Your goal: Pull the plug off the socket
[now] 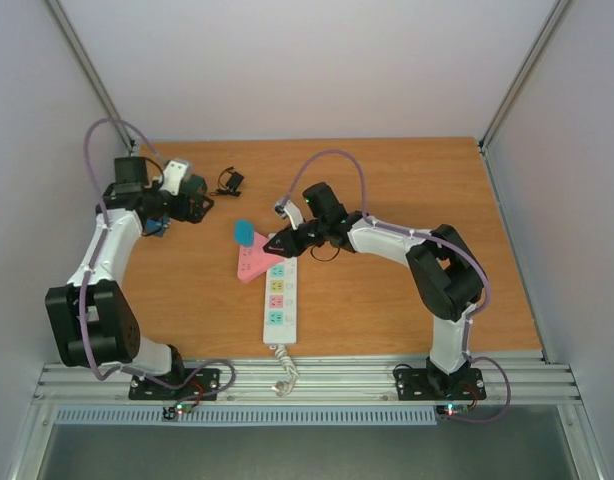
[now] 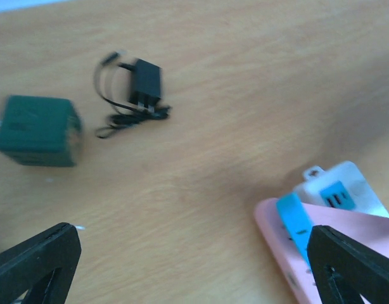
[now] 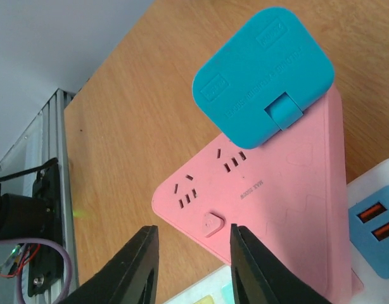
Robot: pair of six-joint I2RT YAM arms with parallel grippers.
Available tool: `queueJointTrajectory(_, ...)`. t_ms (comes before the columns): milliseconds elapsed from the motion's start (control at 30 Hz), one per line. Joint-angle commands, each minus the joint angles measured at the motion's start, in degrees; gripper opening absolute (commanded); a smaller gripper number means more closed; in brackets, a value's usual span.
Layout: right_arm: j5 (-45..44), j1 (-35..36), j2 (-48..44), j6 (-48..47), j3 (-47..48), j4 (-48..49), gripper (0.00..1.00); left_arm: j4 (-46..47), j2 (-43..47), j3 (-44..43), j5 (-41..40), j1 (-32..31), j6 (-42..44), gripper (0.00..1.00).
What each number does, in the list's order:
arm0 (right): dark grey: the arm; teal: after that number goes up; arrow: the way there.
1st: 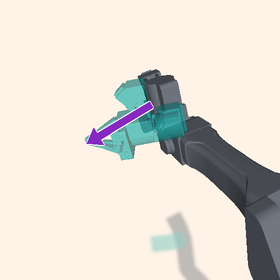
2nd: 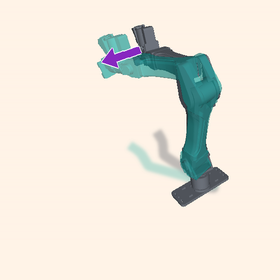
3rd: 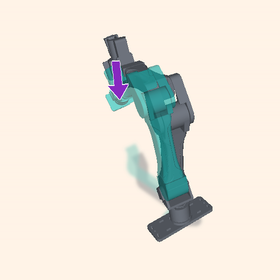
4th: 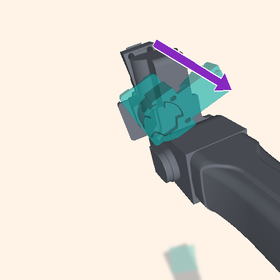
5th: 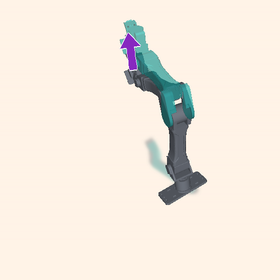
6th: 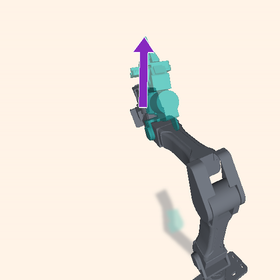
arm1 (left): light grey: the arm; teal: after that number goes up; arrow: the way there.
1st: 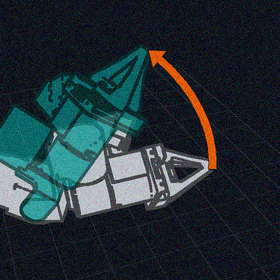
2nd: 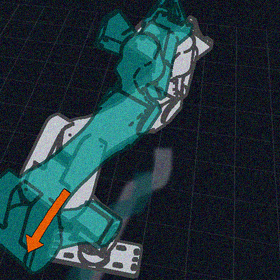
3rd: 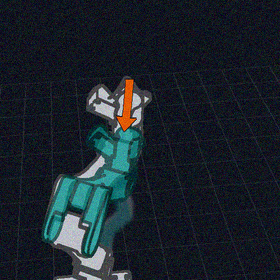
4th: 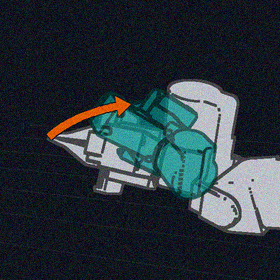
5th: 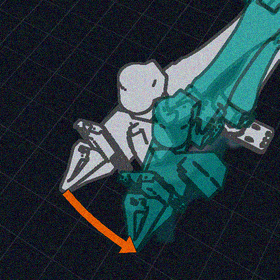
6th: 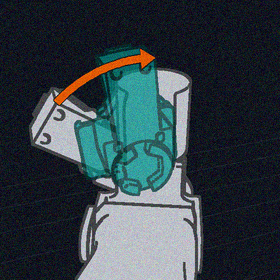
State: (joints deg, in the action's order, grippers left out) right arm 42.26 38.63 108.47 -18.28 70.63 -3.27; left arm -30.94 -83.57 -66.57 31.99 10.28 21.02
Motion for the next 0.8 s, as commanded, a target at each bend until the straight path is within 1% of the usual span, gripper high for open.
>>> queueJointTrajectory(0,1.93,-0.09,2.83,2.70,3.03,-2.16,0.30,-0.16,2.29,3.44,-2.92,-5.68,-5.40,1.00)
queueJointTrajectory(167,1.27,-0.26,5.73,2.79,3.37,-3.27,0.22,0.33,2.25,5.70,-6.59,-12.56,-11.00,0.95)
queueJointTrajectory(300,1.80,-0.96,6.94,2.92,2.12,-3.79,0.20,0.20,0.77,6.31,-8.51,-16.10,-15.67,0.92)
queueJointTrajectory(433,2.02,-1.43,7.69,2.49,0.44,-4.18,0.16,0.19,-0.48,6.86,-12.91,-19.10,-19.90,0.90)
queueJointTrajectory(500,2.19,-1.59,7.96,2.30,-0.37,-4.33,0.16,0.78,-0.23,7.61,-14.76,-20.00,-22.45,0.88)
queueJointTrajectory(700,3.56,-3.38,8.58,2.46,-2.25,-3.95,0.12,0.59,0.74,7.65,-24.66,-24.31,-26.93,0.83)
queueJointTrajectory(767,4.00,-3.85,8.82,2.47,-2.63,-3.85,0.12,0.44,0.53,7.58,-25.95,-25.70,-27.86,0.81)
